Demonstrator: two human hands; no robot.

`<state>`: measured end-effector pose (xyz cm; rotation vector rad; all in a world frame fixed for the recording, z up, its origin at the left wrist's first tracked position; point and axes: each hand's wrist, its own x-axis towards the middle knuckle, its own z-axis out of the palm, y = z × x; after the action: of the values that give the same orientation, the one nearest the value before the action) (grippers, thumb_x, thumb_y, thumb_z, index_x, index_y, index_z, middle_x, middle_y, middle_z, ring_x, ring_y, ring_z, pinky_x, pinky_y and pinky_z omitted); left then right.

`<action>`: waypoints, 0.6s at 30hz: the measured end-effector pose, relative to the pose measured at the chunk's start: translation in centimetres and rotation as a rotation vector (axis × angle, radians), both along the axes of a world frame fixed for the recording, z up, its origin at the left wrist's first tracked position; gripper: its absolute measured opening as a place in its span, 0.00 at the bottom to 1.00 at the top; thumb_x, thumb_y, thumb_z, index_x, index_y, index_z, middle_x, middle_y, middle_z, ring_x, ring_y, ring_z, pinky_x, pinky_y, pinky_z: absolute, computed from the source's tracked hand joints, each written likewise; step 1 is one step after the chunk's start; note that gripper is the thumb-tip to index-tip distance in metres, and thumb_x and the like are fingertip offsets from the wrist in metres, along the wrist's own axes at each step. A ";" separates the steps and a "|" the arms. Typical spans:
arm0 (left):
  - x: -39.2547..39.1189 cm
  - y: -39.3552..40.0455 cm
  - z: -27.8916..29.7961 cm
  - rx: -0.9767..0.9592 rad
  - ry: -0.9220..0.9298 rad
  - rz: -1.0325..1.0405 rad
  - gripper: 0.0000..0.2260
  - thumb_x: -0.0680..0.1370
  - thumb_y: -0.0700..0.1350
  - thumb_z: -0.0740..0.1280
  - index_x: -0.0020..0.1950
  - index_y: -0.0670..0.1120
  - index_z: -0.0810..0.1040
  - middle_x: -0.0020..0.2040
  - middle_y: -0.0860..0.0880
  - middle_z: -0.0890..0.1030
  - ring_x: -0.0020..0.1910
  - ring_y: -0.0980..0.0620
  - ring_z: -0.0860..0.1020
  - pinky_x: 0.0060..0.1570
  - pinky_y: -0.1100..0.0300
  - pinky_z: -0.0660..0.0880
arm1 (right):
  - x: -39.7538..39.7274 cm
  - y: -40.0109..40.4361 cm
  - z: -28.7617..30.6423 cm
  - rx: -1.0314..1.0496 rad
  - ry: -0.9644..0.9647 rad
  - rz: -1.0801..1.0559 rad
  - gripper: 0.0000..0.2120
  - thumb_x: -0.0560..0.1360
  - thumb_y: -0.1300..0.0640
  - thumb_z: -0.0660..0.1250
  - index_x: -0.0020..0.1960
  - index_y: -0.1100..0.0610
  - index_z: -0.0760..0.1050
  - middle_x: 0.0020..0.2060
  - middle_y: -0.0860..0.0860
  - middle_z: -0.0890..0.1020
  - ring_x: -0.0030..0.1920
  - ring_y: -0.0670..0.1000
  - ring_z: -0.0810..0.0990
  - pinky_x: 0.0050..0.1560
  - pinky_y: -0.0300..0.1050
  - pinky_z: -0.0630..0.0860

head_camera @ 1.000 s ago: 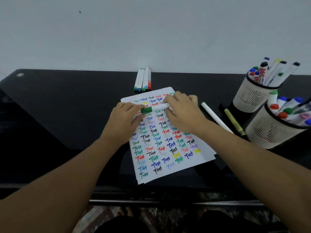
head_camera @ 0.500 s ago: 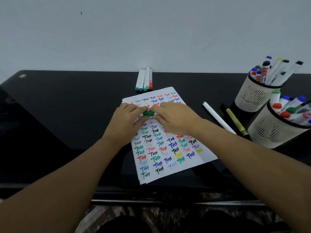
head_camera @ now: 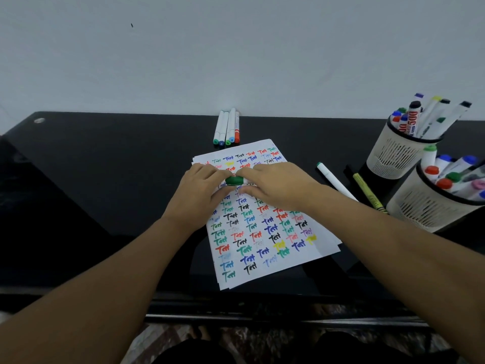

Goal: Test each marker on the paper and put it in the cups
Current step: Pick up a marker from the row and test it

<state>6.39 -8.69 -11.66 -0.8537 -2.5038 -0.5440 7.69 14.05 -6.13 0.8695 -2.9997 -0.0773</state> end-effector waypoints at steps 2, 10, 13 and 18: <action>0.1 0.0 0.0 0.000 0.030 -0.013 0.15 0.80 0.51 0.69 0.65 0.46 0.80 0.54 0.49 0.82 0.53 0.49 0.74 0.51 0.49 0.74 | 0.3 0.0 -0.2 0.026 0.051 -0.003 0.22 0.86 0.38 0.48 0.74 0.47 0.66 0.49 0.44 0.75 0.43 0.46 0.72 0.32 0.40 0.61; -0.2 -0.1 -0.4 -0.004 0.062 -0.023 0.13 0.81 0.46 0.70 0.65 0.43 0.80 0.51 0.48 0.82 0.51 0.46 0.75 0.50 0.45 0.75 | 0.2 -1.3 -0.9 -0.022 0.044 0.006 0.15 0.88 0.43 0.48 0.60 0.51 0.67 0.47 0.50 0.78 0.41 0.53 0.77 0.42 0.54 0.76; -0.1 0.0 -0.3 -0.019 0.062 -0.040 0.12 0.81 0.45 0.69 0.63 0.42 0.81 0.51 0.47 0.83 0.50 0.46 0.75 0.49 0.47 0.75 | 0.1 -1.4 -0.4 -0.012 0.008 -0.027 0.13 0.87 0.39 0.47 0.55 0.46 0.62 0.40 0.47 0.78 0.36 0.49 0.77 0.34 0.47 0.68; 0.2 0.0 0.1 -0.030 0.002 -0.030 0.18 0.83 0.52 0.60 0.62 0.43 0.81 0.52 0.48 0.84 0.51 0.46 0.76 0.51 0.47 0.76 | 0.0 -0.8 0.8 0.067 0.022 -0.068 0.20 0.84 0.33 0.43 0.56 0.44 0.67 0.34 0.46 0.74 0.33 0.45 0.73 0.32 0.44 0.67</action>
<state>6.54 -8.65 -11.53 -0.9037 -2.5070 -0.5170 7.68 13.20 -5.37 0.7669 -3.0224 -0.1883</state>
